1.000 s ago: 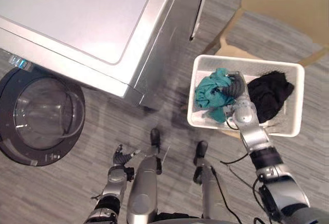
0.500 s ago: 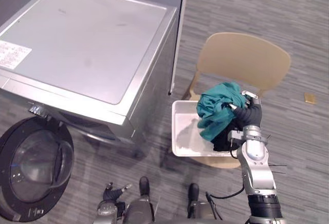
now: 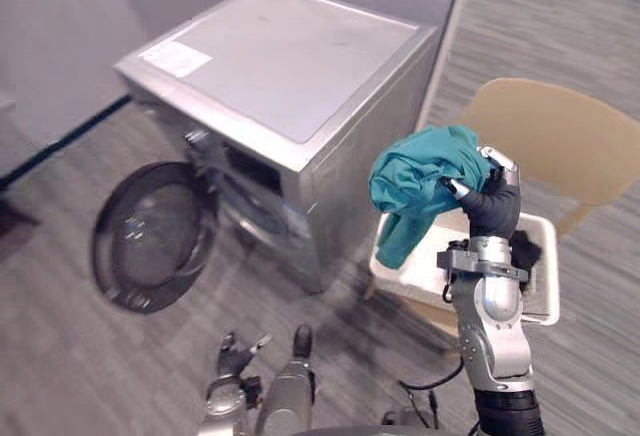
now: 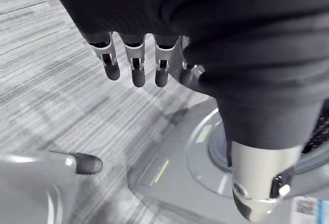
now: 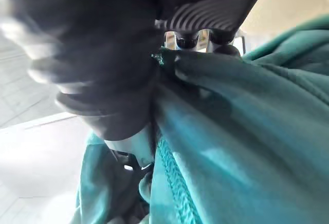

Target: Pick up the laundry basket with both hands and put the clothes into the washing machine.

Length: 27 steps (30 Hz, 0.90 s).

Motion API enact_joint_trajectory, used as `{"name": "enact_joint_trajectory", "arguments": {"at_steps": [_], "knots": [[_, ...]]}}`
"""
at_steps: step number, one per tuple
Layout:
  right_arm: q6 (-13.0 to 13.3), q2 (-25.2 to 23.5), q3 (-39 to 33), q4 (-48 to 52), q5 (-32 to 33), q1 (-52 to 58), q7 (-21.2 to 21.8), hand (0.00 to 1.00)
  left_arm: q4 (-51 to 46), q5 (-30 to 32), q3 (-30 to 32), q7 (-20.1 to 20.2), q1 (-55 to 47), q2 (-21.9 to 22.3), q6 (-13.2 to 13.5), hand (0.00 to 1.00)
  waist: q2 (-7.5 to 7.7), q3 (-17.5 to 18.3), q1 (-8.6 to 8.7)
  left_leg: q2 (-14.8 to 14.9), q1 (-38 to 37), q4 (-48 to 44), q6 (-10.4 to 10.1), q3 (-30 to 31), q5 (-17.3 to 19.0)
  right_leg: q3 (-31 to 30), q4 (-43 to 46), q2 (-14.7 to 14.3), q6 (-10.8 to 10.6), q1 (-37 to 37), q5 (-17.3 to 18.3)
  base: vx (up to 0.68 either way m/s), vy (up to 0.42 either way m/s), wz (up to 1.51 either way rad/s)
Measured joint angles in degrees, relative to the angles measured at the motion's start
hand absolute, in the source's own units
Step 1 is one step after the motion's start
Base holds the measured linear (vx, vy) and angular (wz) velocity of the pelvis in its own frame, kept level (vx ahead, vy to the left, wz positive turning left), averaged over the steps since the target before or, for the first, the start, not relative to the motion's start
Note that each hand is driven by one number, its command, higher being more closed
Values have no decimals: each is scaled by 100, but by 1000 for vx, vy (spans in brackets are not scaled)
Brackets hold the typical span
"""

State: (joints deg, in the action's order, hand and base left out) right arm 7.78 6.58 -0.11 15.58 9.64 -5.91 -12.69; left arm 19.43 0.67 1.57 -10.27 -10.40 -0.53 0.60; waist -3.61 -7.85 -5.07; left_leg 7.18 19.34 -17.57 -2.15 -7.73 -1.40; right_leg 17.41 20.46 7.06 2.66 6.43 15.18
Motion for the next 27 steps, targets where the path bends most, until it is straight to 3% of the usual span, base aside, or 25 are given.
{"name": "enact_joint_trajectory", "arguments": {"at_steps": [1, 2, 4, 7, 8, 9, 12, 15, 20, 21, 26, 27], "knots": [[-1, 34, 13, -15, -1, -21, 40, 100, -206, 4, -12, 17, 23, -38, 47, 0, -15, 10, 10, 19, -114, -206, 52, -16, 47, 95, -64, 12, 33, 1, -63, -192, -15, 81], [5, 138, 60, -171, -1, -161, 88, 100, -550, 11, -54, 20, 109, -135, 160, 0, -63, 44, 51, 86, -348, -501, 41, -31, 317, 289, -225, 14, 48, 2, -208, -154, 24, 75], [5, 291, 59, -535, 2, -441, 209, 100, -947, 32, -262, 40, 369, -375, 309, 0, -83, 73, 132, 94, -786, -408, 12, -29, 582, 551, -461, 76, -11, 4, -439, -182, 82, 83], [-35, 506, 98, -969, 45, -719, 493, 100, -1402, 188, -638, 167, 847, -579, 588, 0, -245, 204, 120, 69, -1589, 1230, -222, 66, 423, 927, -781, -8, -197, 3, -778, -148, 153, 69], [-56, 513, 156, -1121, 56, -816, 563, 100, -1465, 234, -793, 190, 991, -676, 638, 0, -230, 218, 119, 77, -1678, 1501, -275, 152, 387, 1015, -796, -11, -224, 1, -829, -105, 180, 44], [-97, 457, 265, -1312, 132, -894, 704, 100, -1482, 320, -1011, 266, 1125, -836, 689, 0, -124, 268, 99, 5, -1705, 1672, -285, 232, 302, 1074, -866, 8, -280, -21, -927, -109, 191, 43], [-180, 371, 965, -1569, 361, -1065, 1103, 100, -1622, 599, -1340, 308, 1167, -1158, 731, 0, 73, 393, 94, -179, -1770, 1727, -183, 319, 209, 1061, -1071, 125, -395, -193, -1110, -77, 137, 23], [-182, 294, 1637, -1634, 805, -1306, 1436, 100, -1635, 1073, -1728, 283, 1434, -1334, 748, 0, 122, 424, 90, -274, -1808, 1770, -104, 416, 122, 929, -1248, 117, -465, -318, -1246, -108, 93, 20], [-184, 161, 2288, -1629, 1569, -1432, 1679, 100, -1259, 1628, -2071, 233, 1910, -1400, 752, 0, 157, 474, 94, -244, -1817, 1958, -127, 447, -28, 830, -1481, -7, -393, -316, -1474, -84, 0, -2], [-186, 152, 2451, -1626, 1716, -1433, 1681, 100, -1161, 1714, -2150, 220, 1973, -1443, 749, 100, 182, 489, 103, -216, -1814, 1964, -149, 430, -44, 796, -1532, -50, -386, -314, -1514, -45, -36, -19], [-185, 77, 2933, -1540, 2421, -1433, 1785, 100, -998, 2037, -2263, -23, 2132, -1442, 738, 100, 215, 515, 111, -106, -1811, 1969, -224, 344, -89, 706, -1677, -214, -277, -310, -1608, -25, -41, -13], [-185, 77, 2946, -1520, 2484, -1433, 1802, 0, -976, 2037, -2263, -99, 2171, -1444, 739, 100, 215, 516, 108, -80, -1811, 1969, -246, 344, -103, 700, -1681, -244, -275, -311, -1609, -6, -27, -3]]}}
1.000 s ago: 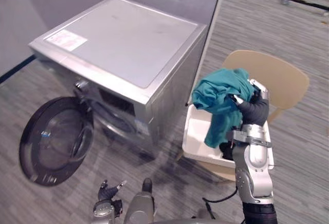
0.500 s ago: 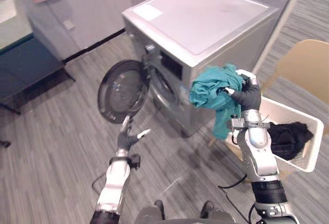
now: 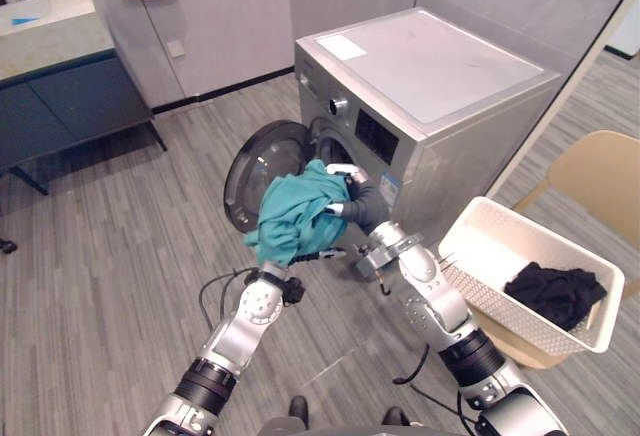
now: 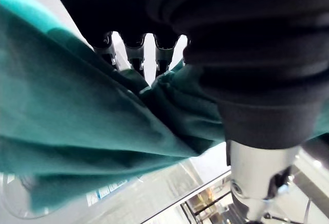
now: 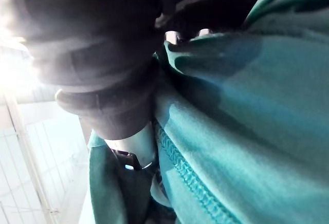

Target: Pick up the laundry basket with both hands and put the clothes into the washing machine.

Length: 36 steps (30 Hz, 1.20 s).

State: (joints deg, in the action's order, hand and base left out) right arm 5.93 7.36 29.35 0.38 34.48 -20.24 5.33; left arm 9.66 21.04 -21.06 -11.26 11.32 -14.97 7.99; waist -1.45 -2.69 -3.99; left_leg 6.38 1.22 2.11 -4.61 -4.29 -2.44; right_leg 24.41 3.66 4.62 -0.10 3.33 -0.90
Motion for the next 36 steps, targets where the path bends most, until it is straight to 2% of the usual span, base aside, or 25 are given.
{"name": "enact_joint_trajectory", "arguments": {"at_steps": [3, 7, 11, 14, 16, 17, 19, 22, 25, 28, 29, 32, 34, 35, 36], "knots": [[0, 39, 37, 54, 109, 4, 73, 0, 10, -10, 33, -152, 27, 12, 1, 100, 6, 4, 8, 73, -6, 1, -39, -15, -24, -32, -11, -68, 6, 0, 1, 4, -50, -5], [0, 162, 17, 71, 102, 223, 136, 0, 172, -23, 128, -161, -7, 66, -8, 100, 15, 11, 8, 113, -16, 1, -56, -28, -35, -73, -11, -148, 8, 0, 2, 4, -23, -3], [0, 143, -267, 117, -206, 757, 281, 0, 219, -186, 643, -161, -404, 316, -60, 100, 85, 58, 11, 122, -86, 63, -66, -54, -49, -107, -12, -164, 9, -16, 3, 9, 0, -2], [2, 90, -967, 196, -969, 1033, 145, 0, 218, -485, 1105, -170, -689, 513, -72, 100, 108, 80, 8, 114, -185, 168, -51, -64, -86, -111, -12, -164, 7, -69, 5, 0, 0, 0], [42, 54, -1693, 463, -1762, 1260, -93, 0, 215, -659, 1505, -178, -1000, 588, -83, 100, 111, 87, 13, 102, -231, 199, -45, -64, -96, -112, -58, -163, -2, -119, 10, 0, 0, 0], [50, 59, -1856, 530, -1918, 1321, -165, 0, 215, -701, 1585, -184, -1075, 589, -88, 100, 113, 93, 13, 100, -227, 200, -45, -65, -96, -113, -71, -164, -3, -119, 10, 0, 0, 0], [129, 75, -2393, 584, -2662, 1533, -444, 0, 215, -820, 1934, -188, -1347, 602, -125, 100, 119, 99, 24, 101, -222, 205, -45, -72, -95, -125, -95, -173, -4, -117, 11, 0, 0, 0], [141, 115, -2871, 528, -3467, 1907, -776, 0, 218, -978, 2302, -214, -1617, 699, -142, 100, 109, 106, 23, 101, -220, 226, -45, -73, -95, -127, -121, -180, -4, -115, 10, 23, -1, 0], [136, 119, -3206, 336, -3991, 2242, -928, 0, 306, -1043, 2435, -216, -1780, 698, -150, 100, 102, 116, 21, 109, -204, 248, -46, -72, -94, -130, -148, -187, -5, -111, 11, 36, -4, 0], [6, 119, -3516, -564, -4322, 2475, -1036, 0, 667, -1149, 2586, -172, -1945, 693, -205, 100, 99, 116, 30, 110, -127, 284, -48, -49, -95, -97, -194, -205, -5, -75, 11, 32, -7, 3], [-119, 123, -3737, -1325, -4532, 2534, -1063, 0, 823, -1172, 2647, -116, -2044, 691, -274, 100, 94, 117, 25, 108, 23, 263, -55, -14, -101, -58, -190, -199, -6, 47, 12, 44, -6, 9], [-278, 126, -3964, -2198, -4648, 2553, -1072, 0, 999, -1189, 2666, -44, -2071, 695, -321, 100, 73, 72, 31, 76, 297, 127, -56, 173, -110, 132, -156, -150, -1, 145, 38, 30, -4, 36], [-408, 110, -4106, -3050, -4636, 2563, -1173, 0, 1066, -1197, 2668, 15, -2079, 697, -335, 100, 63, -32, 7, 37, 565, -48, -44, 319, -121, 496, 109, 22, -39, 224, 261, 13, 13, 78], [-426, 90, -4136, -3221, -4626, 2564, -1192, 0, 1065, -1197, 2675, 15, -2091, 696, -340, 100, 77, -50, 3, 22, 632, -80, -5, 256, -141, 602, 197, 74, -49, 251, 334, -10, 58, 87], [-450, 55, -4227, -3495, -4616, 2584, -1255, 0, 1065, -1198, 2671, 21, -2102, 706, -381, 100, 90, -69, 28, -6, 814, -176, 345, -213, -73, 880, 339, 218, -47, 312, 481, 3, 75, 107]]}}
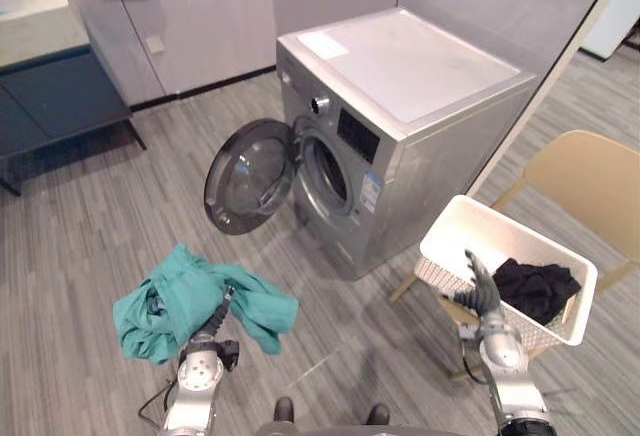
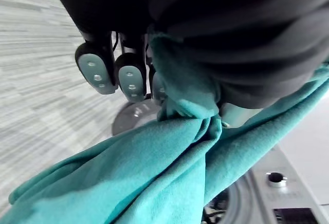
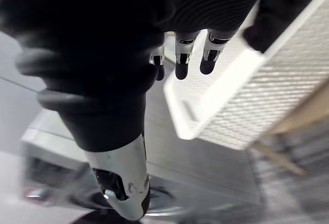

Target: Pick up the laundry basket with both hands and put the clothes into the washing machine.

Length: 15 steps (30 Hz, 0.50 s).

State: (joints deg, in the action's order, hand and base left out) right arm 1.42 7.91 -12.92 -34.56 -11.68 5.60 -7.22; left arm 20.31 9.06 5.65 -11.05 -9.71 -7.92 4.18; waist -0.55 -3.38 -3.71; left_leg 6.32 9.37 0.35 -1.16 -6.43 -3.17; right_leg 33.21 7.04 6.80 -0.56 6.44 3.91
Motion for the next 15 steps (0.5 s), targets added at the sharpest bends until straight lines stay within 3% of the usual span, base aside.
{"name": "enact_joint_trajectory", "arguments": {"at_steps": [1, 2, 3, 4, 6, 7, 8, 9, 10, 11, 12, 13, 15], "knots": [[-28, -68, -137, -273, 14, 2, -65, 0, 0, -1, -1, -1, 3, 6, -6, 100, 53, -60, 3, 81, 95, -136, 388, -661, 198, 199, 114, 151, -46, 1, 92, 36, 60, 113], [-37, -67, -177, -398, 31, 17, -80, 0, 8, 0, -7, 0, -10, 27, -12, 100, 46, -66, 27, 149, 117, -182, 412, -950, 224, 301, 146, 195, -84, -10, 116, 146, 40, 93], [-60, -57, -202, -571, 61, 19, -129, 0, 21, -1, -10, 0, -39, 65, -16, 100, 15, -79, 27, 194, 108, -226, 335, -1157, 193, 416, 207, 254, -141, -17, 132, 178, 38, 67], [-88, -84, -204, -917, 108, -22, -154, 0, 156, 1, -5, -1, -70, 86, -23, 100, -8, -101, -46, 187, 116, -237, -19, -1142, -4, 478, 343, 327, -186, -28, 162, 176, 65, 48], [-150, -161, -192, -1101, 140, -135, -152, 0, 277, 1, 8, 6, -114, 85, -60, 100, 40, -137, -40, 79, 103, -277, -43, -1127, 84, 507, 428, 465, -261, -48, 209, 154, 99, 20], [-186, -220, -193, -1195, 140, -178, -143, 0, 280, 6, -12, 98, -189, 95, -99, 100, 124, -215, -38, -37, 76, -510, 41, -1140, 406, 476, 748, 710, -427, -63, 375, 170, 115, 13], [-197, -239, -194, -1193, 142, -154, -139, 0, 272, 11, -42, 108, -220, 95, -110, 100, 166, -241, -40, -85, 50, -602, 36, -1141, 568, 459, 957, 841, -454, -67, 465, 156, 97, 10], [-210, -278, -195, -1124, 159, -80, -138, 0, 246, 12, -98, 110, -310, 101, -122, 100, 250, -313, -33, -188, -44, -807, 43, -1152, 852, 210, 1561, 1160, -346, -36, 638, 152, 113, 10], [-213, -304, -172, -933, 214, 52, -138, 0, 169, 13, -192, 115, -382, 99, -150, 100, 277, -407, 0, -233, -188, -1022, 109, -1180, 1095, -520, 2500, 1370, -56, 261, 564, 159, 134, 8], [-205, -320, -146, -855, 220, 118, -137, 0, 91, 13, -227, 113, -432, 91, -150, 100, 276, -422, 16, -233, -251, -1109, 124, -1163, 1201, -974, 3037, 1401, 160, 516, 397, 292, 192, 10], [-197, -354, -64, -835, 265, 197, -127, 0, -39, 15, -283, 108, -462, 19, -149, 100, 205, -478, 55, -204, -430, -1177, 155, -1043, 1342, -1727, 3865, 1249, -44, 1060, 473, 290, 126, 10], [-196, -391, -54, -839, 273, 209, -117, 0, -67, 14, -284, 108, -448, -22, -145, 100, 212, -473, 116, -157, -468, -1175, 149, -980, 1382, -1903, 4008, 1062, -200, 1223, 651, 365, 101, 24], [-186, -494, -60, -834, 325, 206, -121, 0, -55, 16, -308, 110, -259, -153, -148, 100, 303, -509, 338, -148, -647, -1010, 131, -778, 1473, -1983, 3554, 444, -217, 1731, 892, 316, 22, 38]]}}
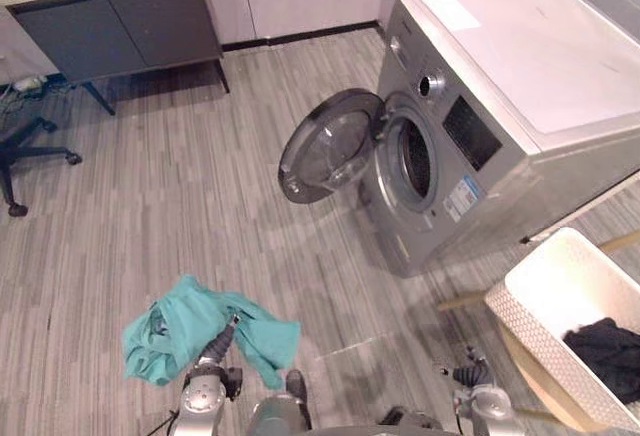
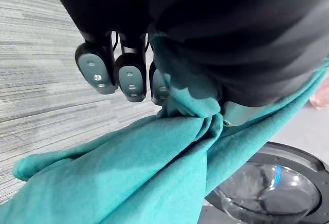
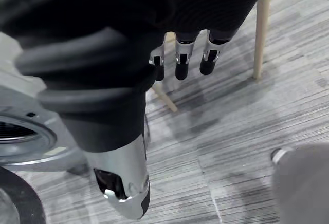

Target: Pick up the laundry basket with both hands and put the clothes into the washing machine.

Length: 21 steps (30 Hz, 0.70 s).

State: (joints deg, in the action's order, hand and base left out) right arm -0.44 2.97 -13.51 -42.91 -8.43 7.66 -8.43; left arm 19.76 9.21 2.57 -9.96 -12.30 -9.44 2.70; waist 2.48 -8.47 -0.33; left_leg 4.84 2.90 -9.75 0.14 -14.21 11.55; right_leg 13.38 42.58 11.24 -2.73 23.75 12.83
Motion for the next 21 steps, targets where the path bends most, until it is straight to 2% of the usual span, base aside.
{"name": "enact_joint_trajectory", "arguments": {"at_steps": [1, 2, 3, 4, 5, 6, 7, 8, 9, 10, 11, 12, 13, 14, 15, 17, 18, 19, 20, 21], "knots": [[-2, -2, -7, -19, 1, 16, -3, 0, 8, 2, -41, 0, 92, -43, 0, 100, 7, -22, 33, -5, -39, 11, -7, 59, 45, 42, -299, -118, -9, 104, -11, 356, -13, 52], [-10, 22, -14, -134, 5, 26, -7, 0, 64, 19, -85, 1, 295, -39, 3, 100, -16, -52, 131, -25, -115, 77, -5, 206, 99, 175, -1183, -323, -81, 239, -199, 408, -42, 78], [-22, 34, -20, -251, 0, 26, -6, 0, 142, 75, -127, 0, 484, -25, 6, 100, 3, -63, 253, -125, -282, 214, -89, 339, 75, 243, -2373, -420, -55, 191, -617, 449, -56, 88], [-31, 40, -24, -298, 0, 30, -9, 0, 169, 143, -169, 1, 561, -32, 9, 100, 45, -80, 293, -197, -414, 287, -163, 406, 77, 234, -2768, -455, -5, 201, -867, 522, -95, 88], [-76, 62, -10, -326, 0, 78, -10, 0, 253, 211, -280, 11, 614, 0, 11, 100, 80, -42, 301, -190, -658, 237, -318, 504, 211, 41, -2775, -510, 332, 146, -1484, 594, -130, 72], [-106, 72, 16, -303, 3, 63, -1, 0, 232, 262, -391, 11, 687, 101, 20, 100, -71, -110, 295, -23, -676, -242, -504, 556, 313, 126, -2509, -544, 517, -19, -1557, 595, -148, 59], [-105, 60, 30, -258, 5, 35, 1, 0, 163, 263, -428, 10, 689, 158, 21, 100, -119, -150, 291, 89, -541, -711, -525, 547, 315, 214, -2416, -552, 547, -125, -1431, 593, -188, 42], [-105, 56, 54, -109, 12, -10, 16, 0, 63, 261, -466, 42, 692, 230, 24, 100, -196, -197, 273, 301, -184, -1734, -587, 489, 254, 322, -2351, -628, 599, -315, -1226, 579, -217, 15], [-98, 110, 162, 216, 64, -73, 35, 0, -28, 255, -465, 131, 654, 406, 40, 100, -414, -265, 213, 826, 459, -3677, -448, 384, -419, 382, -2393, -923, 712, -783, -936, 710, -228, -14], [-88, 159, 302, 432, 124, -99, 32, 0, -42, 249, -475, 150, 626, 467, 37, 100, -414, -294, 117, 1181, 826, -4649, -408, 358, -593, 252, -2447, -1119, 815, -1050, -788, 594, -146, -50], [-80, 162, 357, 552, 143, -136, 26, 0, -67, 246, -488, 176, 634, 475, 36, 100, -425, -292, 28, 1324, 977, -5104, -329, 312, -497, 121, -2458, -1202, 840, -1181, -704, 552, -84, -92], [-40, 141, 431, 769, 202, -225, -23, 0, -134, 237, -642, 236, 700, 469, 36, 100, -344, -309, -102, 1408, 1286, -5559, -226, 252, -352, -92, -2490, -1245, 858, -1406, -623, 495, -59, -90], [2, 128, 432, 903, 243, -298, -33, 0, -188, 216, -791, 255, 782, 473, 42, 100, -211, -364, -103, 1402, 1530, -5511, -206, 147, -221, -276, -2660, -1214, 861, -1669, -621, 472, -54, -77], [5, 97, 432, 948, 258, -309, -33, 0, -202, 205, -887, 266, 818, 474, 46, 100, -151, -372, -111, 1404, 1603, -5354, -186, 84, -158, -361, -2758, -1197, 861, -1796, -622, 428, -21, -63], [0, 70, 438, 1012, 319, -312, -33, 0, -207, 205, -1045, 335, 875, 501, 48, 100, -96, -374, -151, 1395, 1690, -4811, -127, 34, -59, -550, -2870, -1187, 860, -1990, -622, 392, 54, -83], [-9, 22, 429, 998, 338, -294, -42, 0, -207, 208, -1228, 392, 935, 590, 48, 100, -91, -381, -197, 1177, 1708, -3669, -137, 221, 55, -849, -2888, -1163, 811, -2183, -593, 390, 176, -95], [-10, 9, 422, 996, 338, -268, -49, 0, -204, 210, -1298, 415, 969, 646, 48, 100, -70, -389, -206, 864, 1711, -2881, -159, 638, 41, -1103, -2862, -1090, 670, -2266, -507, 374, 345, -106], [-10, 23, 389, 982, 329, -242, -70, 0, -204, 245, -1397, 459, 981, 659, 50, 100, -116, -362, -216, 583, 1600, -1964, -367, 1162, -160, -1340, -2772, -1059, 456, -2266, -379, 366, 383, -115], [-11, 53, 386, 971, 326, -223, -87, 0, -195, 272, -1447, 478, 972, 673, 51, 100, -187, -330, -219, 507, 1508, -1473, -495, 1425, -423, -1463, -2692, -1087, 286, -2261, -274, 239, 317, -138], [-11, 65, 357, 867, 320, -192, -123, 0, -159, 281, -1575, 497, 932, 731, 50, 100, -359, -215, -214, 560, 1414, -1201, -631, 1788, -748, -1686, -2585, -1214, -14, -2257, 42, 257, 374, -110]]}}
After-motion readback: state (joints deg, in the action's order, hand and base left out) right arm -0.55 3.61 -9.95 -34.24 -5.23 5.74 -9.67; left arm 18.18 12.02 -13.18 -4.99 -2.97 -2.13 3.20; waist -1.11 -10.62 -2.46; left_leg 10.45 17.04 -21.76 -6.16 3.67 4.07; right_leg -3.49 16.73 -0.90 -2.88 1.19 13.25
